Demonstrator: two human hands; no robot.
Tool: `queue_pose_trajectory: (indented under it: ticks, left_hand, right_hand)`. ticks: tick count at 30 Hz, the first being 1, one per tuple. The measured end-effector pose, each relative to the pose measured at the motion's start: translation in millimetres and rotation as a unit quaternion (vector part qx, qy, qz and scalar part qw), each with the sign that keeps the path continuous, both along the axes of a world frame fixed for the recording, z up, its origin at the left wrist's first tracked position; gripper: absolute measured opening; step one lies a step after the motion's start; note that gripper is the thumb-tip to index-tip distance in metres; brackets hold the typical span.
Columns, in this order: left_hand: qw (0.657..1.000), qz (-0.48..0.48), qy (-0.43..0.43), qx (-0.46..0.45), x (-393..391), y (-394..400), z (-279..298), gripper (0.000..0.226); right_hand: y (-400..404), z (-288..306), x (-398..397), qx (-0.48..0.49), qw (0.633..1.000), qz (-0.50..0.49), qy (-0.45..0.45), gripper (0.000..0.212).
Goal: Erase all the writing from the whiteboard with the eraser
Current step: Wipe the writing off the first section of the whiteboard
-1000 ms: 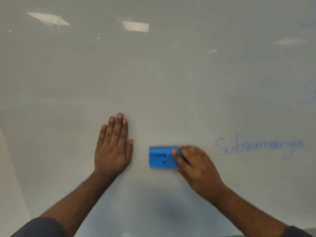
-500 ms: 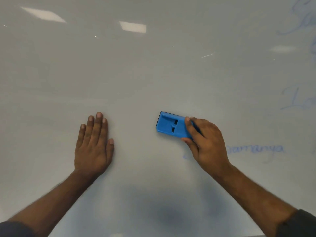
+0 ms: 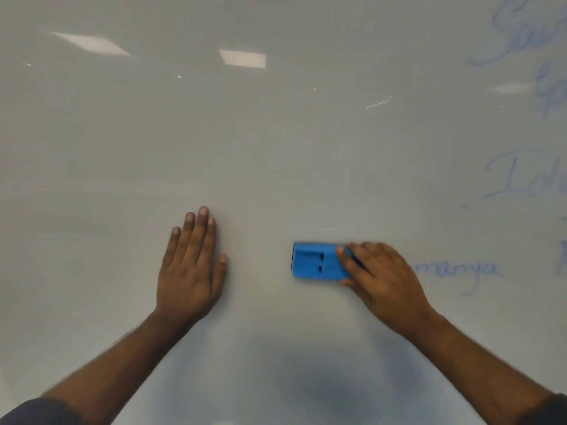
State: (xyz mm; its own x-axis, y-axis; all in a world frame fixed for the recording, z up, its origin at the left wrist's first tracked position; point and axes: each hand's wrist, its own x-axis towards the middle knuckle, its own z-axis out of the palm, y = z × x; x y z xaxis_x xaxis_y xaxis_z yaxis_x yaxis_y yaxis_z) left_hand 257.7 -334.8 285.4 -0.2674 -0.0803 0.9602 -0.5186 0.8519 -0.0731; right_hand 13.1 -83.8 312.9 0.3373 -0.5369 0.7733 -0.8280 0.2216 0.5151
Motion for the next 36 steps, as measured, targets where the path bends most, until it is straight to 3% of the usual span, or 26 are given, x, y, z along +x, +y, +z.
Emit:
queue_pose_trajectory:
  ticks: [5,8,13,19,21,25,32,36]
  left_hand:
    - [0.999,-0.033,0.001,0.005,-44,39,28,0.062]
    - [0.999,-0.048,-0.012,-0.013,-69,60,38,0.061]
    - [0.998,-0.051,-0.037,-0.021,-102,74,30,0.060]
    - [0.999,-0.005,-0.036,-0.040,-113,68,11,0.063]
    - [0.999,0.004,-0.030,-0.040,-115,68,10,0.063]
    - [0.999,0.016,-0.018,-0.038,-119,69,8,0.064]
    - [0.999,0.009,-0.022,-0.048,-116,66,8,0.062]
    - [0.999,0.007,-0.009,-0.053,-117,66,7,0.060]
  right_hand:
    - [4,18,4,-0.017,0.997,0.003,-0.073,0.051]
    - [8,7,7,-0.068,0.981,0.006,-0.182,0.055]
    - [21,-29,8,-0.188,0.908,0.010,-0.375,0.065]
    - [52,-40,-37,-0.324,0.824,0.027,-0.464,0.070]
    - [50,-43,-37,-0.346,0.815,0.035,-0.464,0.070]
    - [20,-55,-9,-0.336,0.836,0.052,-0.431,0.066]
    - [-11,-91,21,-0.138,0.954,0.030,-0.265,0.057]
    - [28,-90,-15,-0.112,0.958,0.002,-0.265,0.057]
